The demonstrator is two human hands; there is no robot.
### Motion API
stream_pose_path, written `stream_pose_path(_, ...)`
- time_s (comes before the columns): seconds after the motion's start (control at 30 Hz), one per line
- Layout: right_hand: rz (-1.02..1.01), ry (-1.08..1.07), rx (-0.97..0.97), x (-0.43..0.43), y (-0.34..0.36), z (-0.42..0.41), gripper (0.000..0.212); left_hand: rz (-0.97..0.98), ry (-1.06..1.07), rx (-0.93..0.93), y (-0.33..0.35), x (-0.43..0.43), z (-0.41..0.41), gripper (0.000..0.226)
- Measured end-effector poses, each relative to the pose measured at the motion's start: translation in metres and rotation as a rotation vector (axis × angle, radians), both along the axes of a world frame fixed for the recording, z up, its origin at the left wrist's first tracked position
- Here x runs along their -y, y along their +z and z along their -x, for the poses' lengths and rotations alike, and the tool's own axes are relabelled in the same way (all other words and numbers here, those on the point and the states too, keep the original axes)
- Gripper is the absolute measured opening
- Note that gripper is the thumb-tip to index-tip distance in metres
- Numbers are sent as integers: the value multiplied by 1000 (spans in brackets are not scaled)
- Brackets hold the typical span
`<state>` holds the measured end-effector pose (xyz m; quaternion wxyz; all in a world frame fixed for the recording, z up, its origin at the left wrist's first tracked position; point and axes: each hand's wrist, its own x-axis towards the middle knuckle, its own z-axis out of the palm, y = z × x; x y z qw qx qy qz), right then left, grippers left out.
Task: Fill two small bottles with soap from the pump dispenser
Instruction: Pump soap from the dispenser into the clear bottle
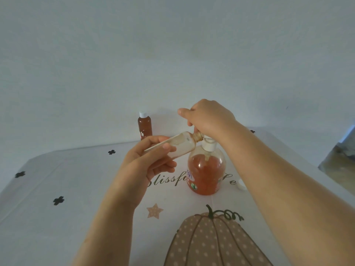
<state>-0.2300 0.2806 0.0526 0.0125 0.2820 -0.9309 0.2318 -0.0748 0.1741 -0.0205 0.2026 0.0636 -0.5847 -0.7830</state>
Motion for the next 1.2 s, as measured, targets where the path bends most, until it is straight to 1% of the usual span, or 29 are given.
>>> stream_pose_path(0.27,26,-44,-97,-1,14,-4,46,9,16,-65,5,-6,-3,26)
stream_pose_path(0.4,36,-38,-57,-2,13,-5,46,-25,17,-65,5,-8,-3,24)
stream_pose_path(0.57,-14,-10,-4,2,14,-3,46,-20,13,-56,5,-7,-2,22)
stream_pose_path(0.73,-45,-13,102,7,6,8,41,-9,4,-25,3,-5,-1,22)
stream_pose_path(0.87,-23,-23,102,10,-4,13,41,-11,6,18,1,-1,1,22)
stream_pose_path(1.2,-21,-46,66,5,-1,3,39,6,6,17,0,0,0,24)
